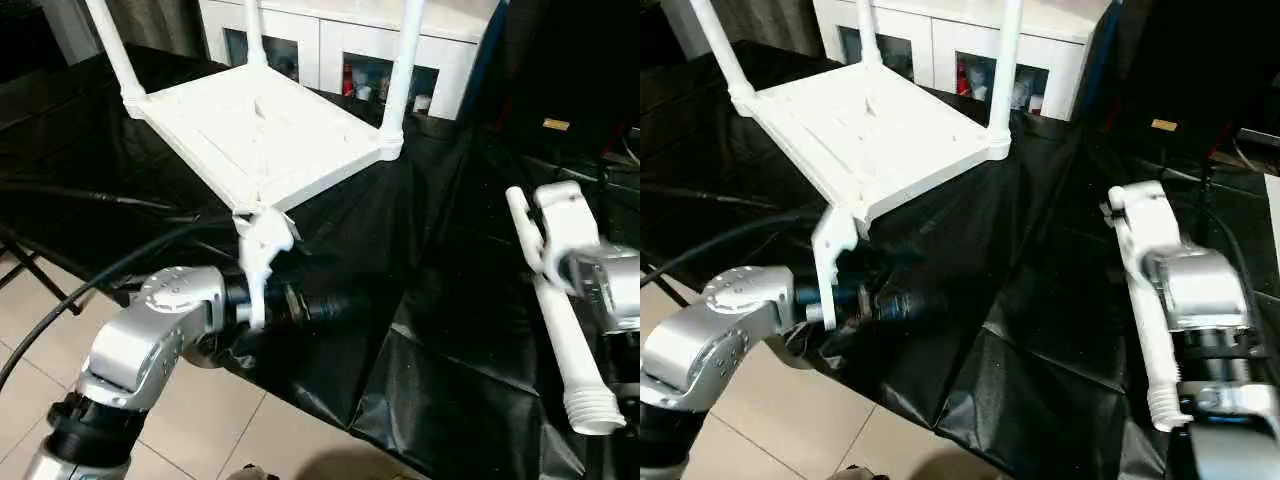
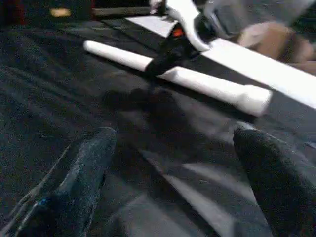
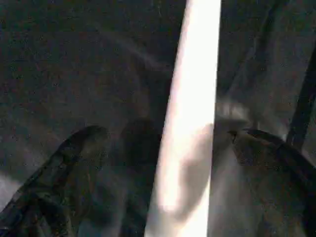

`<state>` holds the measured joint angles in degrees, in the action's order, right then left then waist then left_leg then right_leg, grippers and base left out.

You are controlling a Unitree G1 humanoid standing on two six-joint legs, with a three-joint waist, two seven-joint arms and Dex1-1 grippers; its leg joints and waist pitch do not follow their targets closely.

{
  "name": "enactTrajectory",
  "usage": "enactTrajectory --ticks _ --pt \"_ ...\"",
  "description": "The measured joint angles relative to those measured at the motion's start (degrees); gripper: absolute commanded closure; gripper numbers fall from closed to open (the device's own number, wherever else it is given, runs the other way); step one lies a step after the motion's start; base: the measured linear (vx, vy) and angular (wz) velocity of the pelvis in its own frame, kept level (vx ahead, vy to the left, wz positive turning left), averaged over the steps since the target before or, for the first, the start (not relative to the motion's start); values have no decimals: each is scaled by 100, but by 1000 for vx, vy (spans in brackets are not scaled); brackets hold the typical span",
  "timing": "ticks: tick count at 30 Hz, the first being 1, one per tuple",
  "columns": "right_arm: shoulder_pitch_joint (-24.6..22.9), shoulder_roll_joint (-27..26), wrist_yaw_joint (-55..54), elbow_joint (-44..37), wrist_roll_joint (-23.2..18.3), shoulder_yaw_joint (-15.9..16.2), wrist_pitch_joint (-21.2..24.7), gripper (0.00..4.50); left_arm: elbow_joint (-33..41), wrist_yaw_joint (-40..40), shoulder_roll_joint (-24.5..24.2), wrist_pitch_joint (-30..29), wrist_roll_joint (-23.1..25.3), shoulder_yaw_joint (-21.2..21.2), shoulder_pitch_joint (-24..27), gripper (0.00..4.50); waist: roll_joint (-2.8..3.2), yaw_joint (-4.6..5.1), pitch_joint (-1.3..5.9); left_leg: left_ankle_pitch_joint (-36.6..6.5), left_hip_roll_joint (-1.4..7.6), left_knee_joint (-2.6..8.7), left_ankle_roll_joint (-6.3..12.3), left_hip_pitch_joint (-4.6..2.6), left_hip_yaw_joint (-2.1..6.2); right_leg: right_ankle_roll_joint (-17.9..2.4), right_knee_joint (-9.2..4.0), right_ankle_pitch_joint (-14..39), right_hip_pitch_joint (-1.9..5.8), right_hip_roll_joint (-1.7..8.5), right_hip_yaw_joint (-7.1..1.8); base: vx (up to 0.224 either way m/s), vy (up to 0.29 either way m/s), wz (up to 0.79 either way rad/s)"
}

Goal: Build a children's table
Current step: Pick table leg

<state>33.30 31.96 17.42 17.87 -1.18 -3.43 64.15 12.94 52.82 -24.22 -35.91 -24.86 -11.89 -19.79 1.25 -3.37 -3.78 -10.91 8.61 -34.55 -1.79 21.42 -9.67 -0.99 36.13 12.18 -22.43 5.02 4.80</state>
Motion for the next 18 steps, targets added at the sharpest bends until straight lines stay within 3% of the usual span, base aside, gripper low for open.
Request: enactTrajectory --ticks 4,6,18 --pt "-13 24 315 160 -263 -63 444 0 145 182 -61 -138 -77 -60 4 6 -1 18 0 -8 22 -6 -23 -13 -28 -8 2 -7 9 -1 0 0 0 0" --pt "-60 39 394 268 -301 -63 525 37 216 260 -108 -165 -163 -88 5 0 -1 10 0 -6 26 -6 -30 -22 -33 -7 2 -7 17 -2 1 0 0 0" --pt "-131 158 669 462 -502 -203 645 131 314 358 -195 -315 -357 -84 8 0 -13 -16 7 -2 28 -8 -35 -34 -34 -7 3 -8 36 -1 2 0 0 0"
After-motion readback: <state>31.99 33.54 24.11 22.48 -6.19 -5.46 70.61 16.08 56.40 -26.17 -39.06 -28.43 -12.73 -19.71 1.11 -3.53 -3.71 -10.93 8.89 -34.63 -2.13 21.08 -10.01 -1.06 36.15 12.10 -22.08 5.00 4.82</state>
